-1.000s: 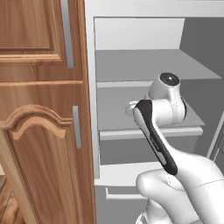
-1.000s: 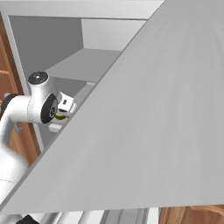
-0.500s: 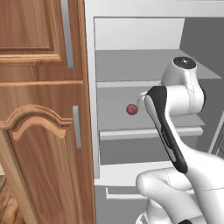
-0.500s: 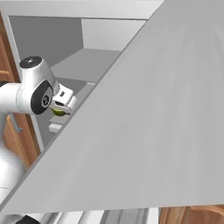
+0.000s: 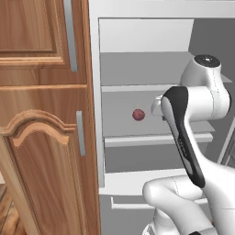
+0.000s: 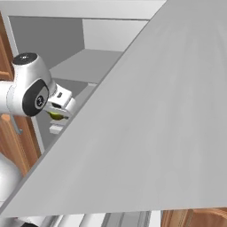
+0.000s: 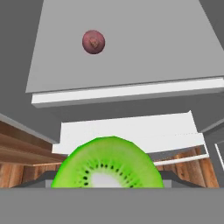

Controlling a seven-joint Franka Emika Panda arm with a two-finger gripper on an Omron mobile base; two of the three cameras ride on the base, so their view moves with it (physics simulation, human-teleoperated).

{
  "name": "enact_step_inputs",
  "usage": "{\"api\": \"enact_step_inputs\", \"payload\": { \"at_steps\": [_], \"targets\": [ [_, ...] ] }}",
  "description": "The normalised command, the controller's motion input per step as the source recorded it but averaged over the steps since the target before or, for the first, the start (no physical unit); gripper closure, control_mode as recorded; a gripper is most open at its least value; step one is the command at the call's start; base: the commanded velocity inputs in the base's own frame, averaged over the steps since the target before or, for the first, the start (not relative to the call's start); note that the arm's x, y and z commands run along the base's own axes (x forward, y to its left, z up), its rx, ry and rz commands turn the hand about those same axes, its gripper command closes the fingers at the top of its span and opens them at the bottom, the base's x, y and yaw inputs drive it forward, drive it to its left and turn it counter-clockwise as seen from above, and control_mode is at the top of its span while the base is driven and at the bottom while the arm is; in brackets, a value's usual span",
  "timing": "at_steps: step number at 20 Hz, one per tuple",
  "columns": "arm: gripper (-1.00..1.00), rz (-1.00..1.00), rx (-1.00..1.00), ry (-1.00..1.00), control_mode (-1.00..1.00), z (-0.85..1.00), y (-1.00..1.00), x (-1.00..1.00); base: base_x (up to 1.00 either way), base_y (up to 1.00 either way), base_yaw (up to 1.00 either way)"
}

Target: Open the fridge, remove the kiwi, onion, and shrimp, and place them on any counter.

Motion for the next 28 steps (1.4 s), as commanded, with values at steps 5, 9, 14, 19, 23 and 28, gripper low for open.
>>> {"api": "enact_step_inputs", "payload": {
  "at_steps": [5, 9, 14, 19, 23, 28],
  "targets": [
    [1.00, 0.00, 0.00, 0.00, -1.00, 0.00, 0.00, -0.04, 0.00, 0.00, 0.00],
    [1.00, 0.00, 0.00, 0.00, -1.00, 0.00, 0.00, 0.00, 0.00, 0.00, 0.00],
    [1.00, 0.00, 0.00, 0.00, -1.00, 0.00, 0.00, 0.00, 0.00, 0.00, 0.00],
    [1.00, 0.00, 0.00, 0.00, 1.00, 0.00, 0.00, -0.36, -0.38, 0.00, -0.01],
    [1.00, 0.00, 0.00, 0.00, 1.00, 0.00, 0.00, 0.00, -0.88, 0.00, -0.21],
    [1.00, 0.00, 0.00, 0.00, 1.00, 0.00, 0.00, 0.00, -0.71, 0.26, -0.41]
  ]
}}
